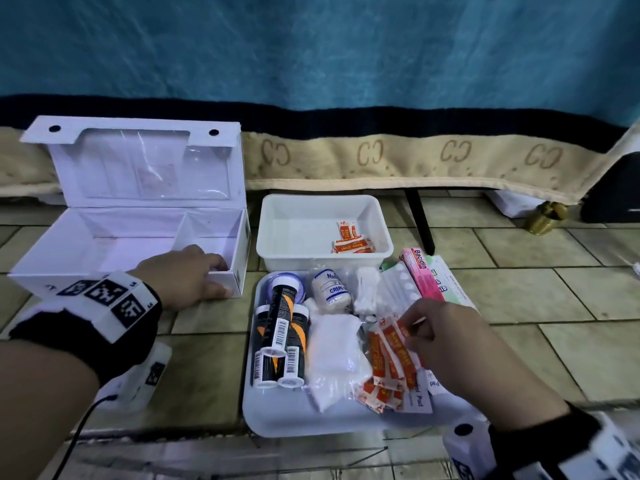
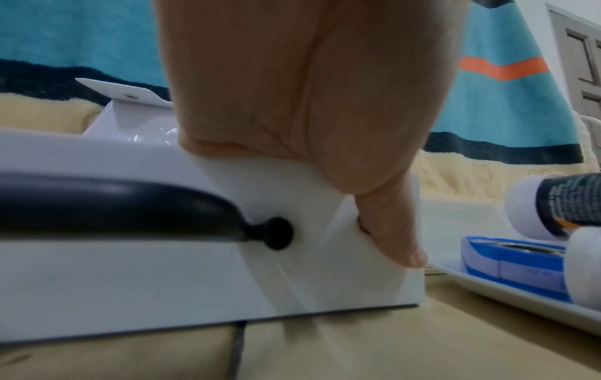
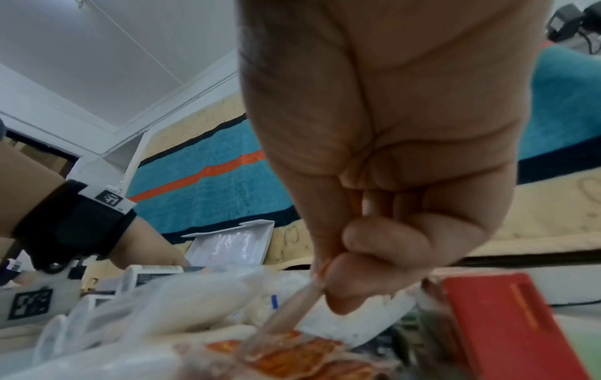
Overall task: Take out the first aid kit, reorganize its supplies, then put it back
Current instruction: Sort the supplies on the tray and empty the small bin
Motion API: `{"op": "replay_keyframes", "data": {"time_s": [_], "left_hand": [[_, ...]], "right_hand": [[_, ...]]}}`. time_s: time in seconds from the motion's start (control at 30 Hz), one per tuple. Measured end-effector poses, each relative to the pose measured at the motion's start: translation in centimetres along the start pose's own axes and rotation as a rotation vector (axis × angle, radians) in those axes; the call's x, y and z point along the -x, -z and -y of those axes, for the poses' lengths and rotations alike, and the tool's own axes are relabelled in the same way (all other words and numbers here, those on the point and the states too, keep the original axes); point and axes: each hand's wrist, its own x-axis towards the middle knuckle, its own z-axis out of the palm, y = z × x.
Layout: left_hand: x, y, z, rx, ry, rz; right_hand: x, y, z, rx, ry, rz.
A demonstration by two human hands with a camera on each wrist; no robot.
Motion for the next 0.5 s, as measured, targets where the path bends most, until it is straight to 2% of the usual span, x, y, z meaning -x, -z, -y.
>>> {"op": "replay_keyframes", "data": {"time_s": [0.3,0.5], "left_hand": [[0.0,0.1,-0.1,-0.008,0.009,-0.010],[0.0,0.1,-0.1,-0.012,0.007,-0.008]], "right_hand": [[-0.1,-1.3,1.2,0.174,0.008,0.009],[-0.5,2.0,3.2,0.216,0.054,0.013]]}}
